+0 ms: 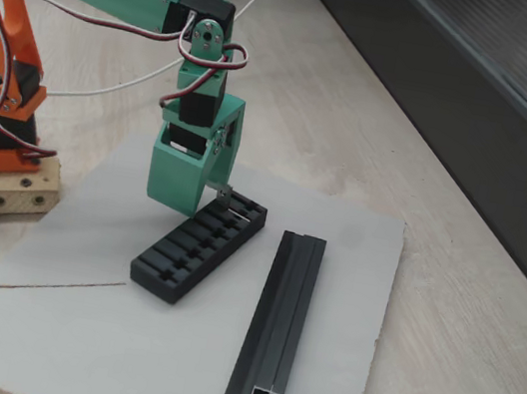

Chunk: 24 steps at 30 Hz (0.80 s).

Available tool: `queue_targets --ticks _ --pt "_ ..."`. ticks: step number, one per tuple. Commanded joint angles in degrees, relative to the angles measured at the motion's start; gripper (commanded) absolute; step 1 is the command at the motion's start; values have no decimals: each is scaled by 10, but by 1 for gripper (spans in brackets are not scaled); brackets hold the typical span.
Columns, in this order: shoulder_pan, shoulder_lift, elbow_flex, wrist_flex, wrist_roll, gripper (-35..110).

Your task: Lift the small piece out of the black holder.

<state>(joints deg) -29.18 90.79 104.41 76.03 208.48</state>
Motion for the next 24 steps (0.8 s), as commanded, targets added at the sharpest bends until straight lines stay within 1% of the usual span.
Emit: queue_targets --ticks 1,3,7,24 --pt "25 5 -12 -21 9 52" --pt "46 11 -11 -50 8 52" --pt "46 11 -9 -64 9 52" --pt "43 13 -2 -58 9 52"
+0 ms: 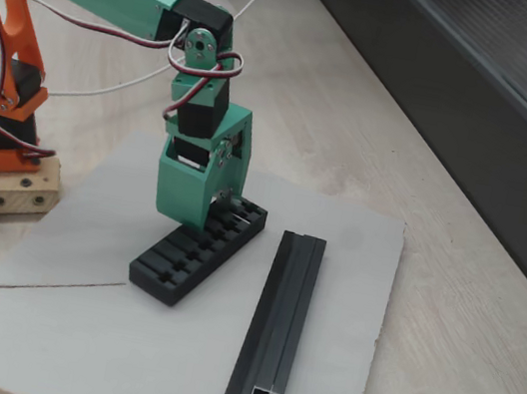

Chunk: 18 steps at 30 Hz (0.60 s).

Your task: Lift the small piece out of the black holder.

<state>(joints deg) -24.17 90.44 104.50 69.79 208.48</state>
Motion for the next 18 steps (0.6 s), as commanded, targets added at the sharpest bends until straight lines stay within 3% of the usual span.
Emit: queue_targets --ticks 1,18 --pt "-7 17 -3 4 9 52" --pt "-75 17 -5 4 7 52"
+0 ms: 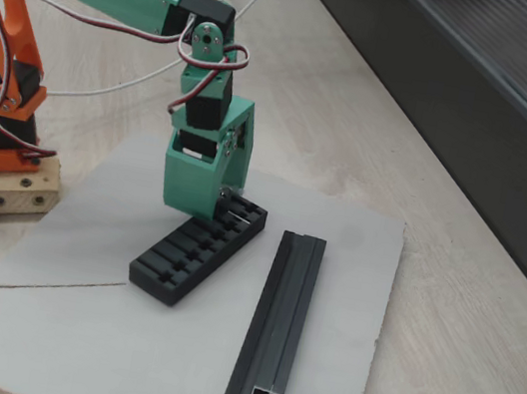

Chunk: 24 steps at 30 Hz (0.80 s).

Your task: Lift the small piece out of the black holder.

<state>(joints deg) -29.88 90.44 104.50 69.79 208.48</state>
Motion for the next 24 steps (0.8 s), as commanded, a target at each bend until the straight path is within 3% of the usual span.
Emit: queue_targets --ticks 1,24 --pt "-13 17 -5 3 7 52" --pt "49 18 -6 3 8 52"
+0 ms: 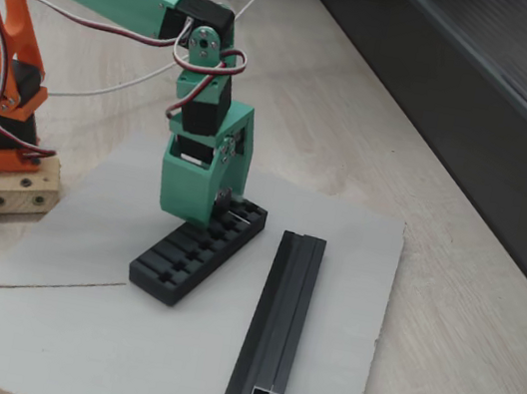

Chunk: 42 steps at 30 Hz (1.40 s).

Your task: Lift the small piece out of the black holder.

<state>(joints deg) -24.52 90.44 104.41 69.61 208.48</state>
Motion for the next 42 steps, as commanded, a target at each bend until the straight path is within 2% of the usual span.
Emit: queue_targets --ticks 1,13,20,32,42 --pt "-4 18 -5 4 8 52" --pt "-14 18 -1 8 9 52" --pt "-13 33 -9 92 8 52" --pt "-11 38 -11 91 7 52" --pt "-11 34 -10 -7 10 52"
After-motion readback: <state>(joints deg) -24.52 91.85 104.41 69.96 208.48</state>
